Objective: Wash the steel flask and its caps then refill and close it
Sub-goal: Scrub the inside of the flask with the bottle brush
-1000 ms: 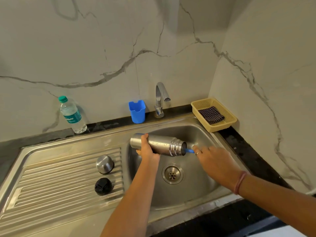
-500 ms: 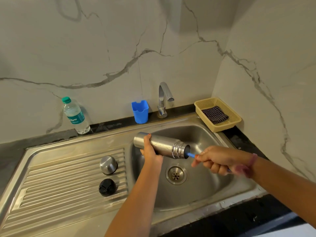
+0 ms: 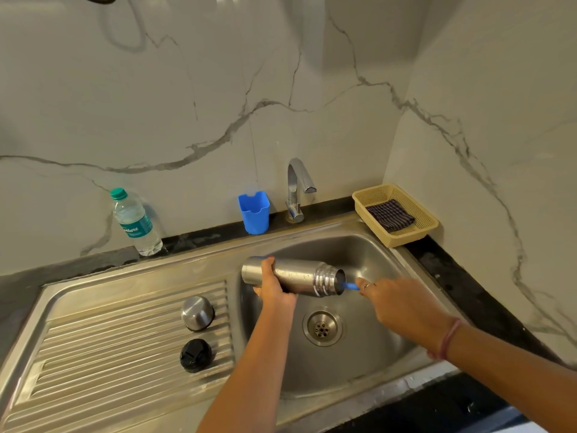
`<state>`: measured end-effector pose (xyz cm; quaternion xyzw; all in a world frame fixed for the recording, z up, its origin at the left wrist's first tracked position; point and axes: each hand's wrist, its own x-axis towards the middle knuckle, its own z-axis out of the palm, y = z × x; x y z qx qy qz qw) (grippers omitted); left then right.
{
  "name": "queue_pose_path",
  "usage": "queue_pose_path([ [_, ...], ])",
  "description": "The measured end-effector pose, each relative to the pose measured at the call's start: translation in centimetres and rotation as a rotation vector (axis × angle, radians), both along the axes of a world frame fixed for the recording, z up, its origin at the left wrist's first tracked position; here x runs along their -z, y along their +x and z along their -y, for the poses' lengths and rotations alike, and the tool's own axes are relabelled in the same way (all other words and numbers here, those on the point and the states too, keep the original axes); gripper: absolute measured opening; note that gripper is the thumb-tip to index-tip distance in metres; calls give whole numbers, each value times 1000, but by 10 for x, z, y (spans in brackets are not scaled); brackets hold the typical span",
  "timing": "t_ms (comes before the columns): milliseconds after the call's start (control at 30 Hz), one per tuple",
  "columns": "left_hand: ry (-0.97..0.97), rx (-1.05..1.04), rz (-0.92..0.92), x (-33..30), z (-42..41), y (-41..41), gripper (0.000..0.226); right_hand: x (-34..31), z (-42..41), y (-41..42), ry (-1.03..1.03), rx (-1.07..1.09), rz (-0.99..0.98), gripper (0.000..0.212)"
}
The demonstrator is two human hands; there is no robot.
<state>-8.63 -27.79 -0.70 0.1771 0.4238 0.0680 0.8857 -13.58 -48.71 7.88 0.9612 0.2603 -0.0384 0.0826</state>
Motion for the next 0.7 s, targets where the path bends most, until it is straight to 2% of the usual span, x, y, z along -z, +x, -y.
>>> queue_pose_path([
  [100,-13,23,17,-1,-5,-2,86,-6,-3,1,237,141,-280,32],
  [300,-17,-4,23,-7,-10,-5,82,-47,27,24,618,549,-1082,31],
  [400,-8,10,21,-9,-2,-8,80,-40,24,27,756,680,-1258,32],
  [467,1,46,23,-10,7,-11,84,-30,14,23,760,675,-1202,31],
  [500,9,62,19,-11,9,-12,85,-25,8,18,678,602,-1068,30],
  [600,19,61,-6,-10,4,-11,83,-13,4,2,189,225,-403,34],
  [633,20,54,-14,-10,1,-11,81,-13,7,-4,84,132,-229,39],
  [700,10,51,-25,-9,-2,-12,80,-13,18,-10,-42,-81,0,52],
])
